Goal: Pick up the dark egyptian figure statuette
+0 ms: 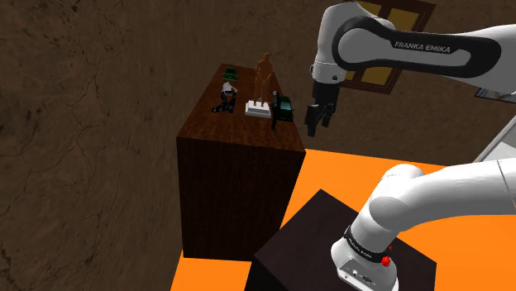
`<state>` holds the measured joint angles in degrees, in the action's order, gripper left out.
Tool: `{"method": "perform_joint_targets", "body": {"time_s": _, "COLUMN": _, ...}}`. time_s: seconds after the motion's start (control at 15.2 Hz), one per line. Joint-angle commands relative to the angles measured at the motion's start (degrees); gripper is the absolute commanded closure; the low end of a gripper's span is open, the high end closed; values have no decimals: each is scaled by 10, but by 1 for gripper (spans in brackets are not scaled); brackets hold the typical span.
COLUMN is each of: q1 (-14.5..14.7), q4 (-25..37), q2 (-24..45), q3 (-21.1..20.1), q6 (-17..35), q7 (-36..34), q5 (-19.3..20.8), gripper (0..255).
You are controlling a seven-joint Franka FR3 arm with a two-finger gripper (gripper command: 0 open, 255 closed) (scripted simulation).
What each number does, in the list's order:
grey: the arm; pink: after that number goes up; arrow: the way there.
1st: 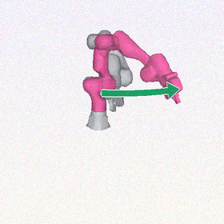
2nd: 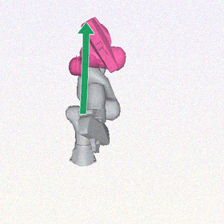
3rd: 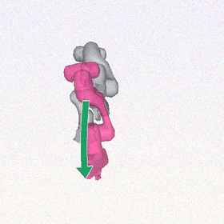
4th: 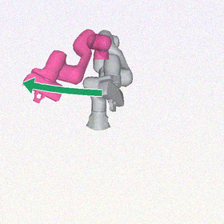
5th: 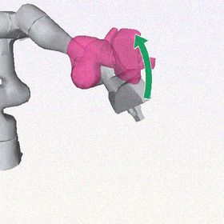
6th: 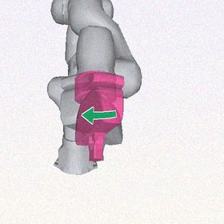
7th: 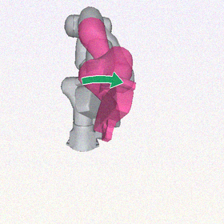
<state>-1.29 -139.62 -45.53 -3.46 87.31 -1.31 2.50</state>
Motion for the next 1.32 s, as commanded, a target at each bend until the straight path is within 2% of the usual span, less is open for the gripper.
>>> {"method": "perform_joint_targets", "body": {"time_s": 0.0, "q1": 0, "q4": 0, "q2": 0, "q3": 0, "q6": 0, "q7": 0, "q5": 0, "gripper": 0}}
{"method": "perform_joint_targets", "body": {"time_s": 0.66, "q1": -35, "q4": 101, "q2": 177, "q3": 70, "q6": 120, "q7": 45, "q5": 16, "gripper": 0}}
{"method": "perform_joint_targets", "body": {"time_s": 1.25, "q1": -55, "q4": 245, "q2": 344, "q3": 126, "q6": 179, "q7": 94, "q5": -15, "gripper": 0}}
